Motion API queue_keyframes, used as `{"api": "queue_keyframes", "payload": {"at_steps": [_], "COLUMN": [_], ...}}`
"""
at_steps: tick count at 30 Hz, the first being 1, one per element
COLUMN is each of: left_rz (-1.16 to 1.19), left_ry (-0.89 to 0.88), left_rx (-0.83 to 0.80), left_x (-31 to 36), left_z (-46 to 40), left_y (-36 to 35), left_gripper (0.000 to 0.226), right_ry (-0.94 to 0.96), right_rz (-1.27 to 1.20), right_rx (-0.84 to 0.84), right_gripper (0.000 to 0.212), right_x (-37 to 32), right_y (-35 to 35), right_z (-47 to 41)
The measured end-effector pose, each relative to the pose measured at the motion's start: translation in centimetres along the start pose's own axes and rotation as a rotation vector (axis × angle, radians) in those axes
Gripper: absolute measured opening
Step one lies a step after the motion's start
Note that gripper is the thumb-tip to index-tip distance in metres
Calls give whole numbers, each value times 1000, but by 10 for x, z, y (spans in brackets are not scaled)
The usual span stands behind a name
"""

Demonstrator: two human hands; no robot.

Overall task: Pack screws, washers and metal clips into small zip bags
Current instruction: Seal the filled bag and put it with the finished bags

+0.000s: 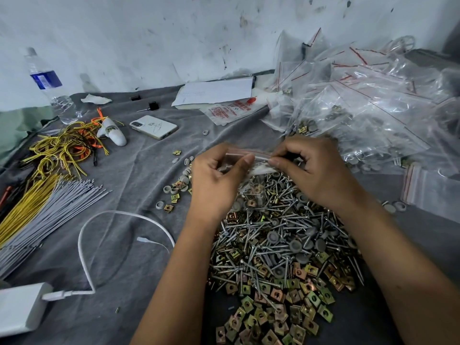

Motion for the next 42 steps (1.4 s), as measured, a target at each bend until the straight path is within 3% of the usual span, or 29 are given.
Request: {"api": "queue_keyframes", "payload": {"at_steps": [8,12,20,26,30,37,39,40,42], "left_rz": [91,117,156,75,85,235,91,-114,-532], "left_ry": [30,83,43,48,23,115,170,157,39], "left_rx": [34,47,85,171,179,267,365,407,299], "left_x": [-1,-5,-5,-1,21,61,57,54,45], "left_z": [0,1,1,3,-2,-70,-93,-101,-104], "left_y": [2,2,5,6,-16,-100,-126,-138,-174], "left_gripper": [16,17,8,26,23,41,43,41,41], "right_ry": [-79,-71,-113,-132,-132,-205,-291,-349,-490], "right_rz": [-184,-156,-305,-268,-257,-233,-206,-205,-187], "right_rx": [37,45,110,138,230,379,403,406,397], "right_gripper": [11,9,5,12,10,22,25,25,18], "right_x": [10,10,-4,-9,-12,14,44,61,94], "right_y": [1,2,0,7,34,118,142,151,166], "right_z": [2,3,2,0,-2,-44,-61,-66,-61]}}
Point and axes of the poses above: each hand's wrist, its own z-axis away from the middle knuckle, its own y-axis out of the back of the hand, x = y × z, the point moved 4 cm from there along -z, towards the middle knuckle, and after that the axes turned 2 degrees about y, right-handed, at the moved point
